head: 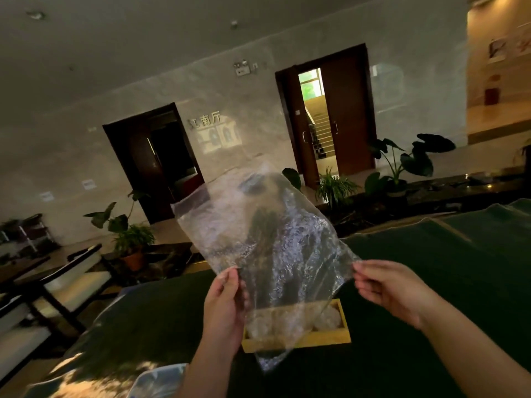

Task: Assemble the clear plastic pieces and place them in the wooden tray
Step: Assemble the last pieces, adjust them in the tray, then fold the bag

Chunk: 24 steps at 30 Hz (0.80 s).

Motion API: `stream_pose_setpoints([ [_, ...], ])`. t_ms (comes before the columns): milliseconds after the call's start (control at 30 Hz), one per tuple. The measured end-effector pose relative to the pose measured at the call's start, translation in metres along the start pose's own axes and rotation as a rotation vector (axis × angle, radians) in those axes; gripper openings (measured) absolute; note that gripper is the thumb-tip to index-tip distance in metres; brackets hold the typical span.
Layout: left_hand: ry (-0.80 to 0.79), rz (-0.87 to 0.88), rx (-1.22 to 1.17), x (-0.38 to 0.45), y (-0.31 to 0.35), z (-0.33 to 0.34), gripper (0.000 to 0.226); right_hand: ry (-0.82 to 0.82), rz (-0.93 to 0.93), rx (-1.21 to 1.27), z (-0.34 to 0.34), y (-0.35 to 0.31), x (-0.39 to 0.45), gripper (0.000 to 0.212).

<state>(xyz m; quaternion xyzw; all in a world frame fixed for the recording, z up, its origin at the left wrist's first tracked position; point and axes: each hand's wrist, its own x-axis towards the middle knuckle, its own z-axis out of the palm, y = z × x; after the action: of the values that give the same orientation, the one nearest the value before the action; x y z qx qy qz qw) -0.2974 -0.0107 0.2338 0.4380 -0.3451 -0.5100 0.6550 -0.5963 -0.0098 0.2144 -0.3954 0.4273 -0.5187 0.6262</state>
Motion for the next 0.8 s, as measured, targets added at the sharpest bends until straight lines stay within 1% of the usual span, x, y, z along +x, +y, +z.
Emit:
stream_pose_setpoints([
  [67, 0.037, 0.068, 0.016, 0.000, -0.002, 0.002, 0.017, 0.046, -0.045, 0.067, 0.001, -0.003, 0.003, 0.040],
  [133, 0.099, 0.115, -0.013, 0.000, -0.001, 0.003, 0.017, 0.038, -0.054, 0.139, 0.001, -0.007, 0.006, 0.031],
  [233, 0.167, 0.124, -0.039, 0.004, 0.001, 0.001, 0.014, 0.012, -0.032, 0.297, 0.002, -0.009, 0.012, 0.016],
  [333, 0.168, 0.131, -0.041, 0.009, -0.001, 0.001, 0.015, -0.041, -0.005, 0.450, 0.002, 0.000, 0.015, 0.012],
  [400, 0.171, 0.141, -0.020, 0.010, -0.003, 0.001, 0.014, -0.087, -0.015, 0.509, 0.001, 0.005, 0.015, 0.012],
  [467, 0.189, 0.177, 0.053, 0.011, -0.006, -0.001, 0.014, -0.034, -0.058, 0.465, 0.001, 0.008, 0.014, 0.013],
  [567, 0.280, 0.345, 0.237, 0.011, -0.007, 0.000, 0.013, 0.143, -0.207, 0.192, 0.001, 0.015, 0.014, 0.015],
  [600, 0.296, 0.405, 0.303, 0.010, -0.007, 0.002, 0.013, 0.191, -0.263, 0.126, 0.001, 0.017, 0.014, 0.013],
  [667, 0.291, 0.461, 0.350, 0.010, -0.005, 0.008, 0.013, 0.250, -0.334, 0.077, 0.000, 0.020, 0.016, 0.013],
  [733, 0.309, 0.477, 0.325, 0.010, -0.002, 0.012, 0.013, 0.222, -0.283, 0.180, 0.002, 0.017, 0.017, 0.021],
  [800, 0.320, 0.480, 0.256, 0.010, 0.000, 0.016, 0.017, 0.142, -0.117, 0.283, 0.006, 0.012, 0.018, 0.034],
])
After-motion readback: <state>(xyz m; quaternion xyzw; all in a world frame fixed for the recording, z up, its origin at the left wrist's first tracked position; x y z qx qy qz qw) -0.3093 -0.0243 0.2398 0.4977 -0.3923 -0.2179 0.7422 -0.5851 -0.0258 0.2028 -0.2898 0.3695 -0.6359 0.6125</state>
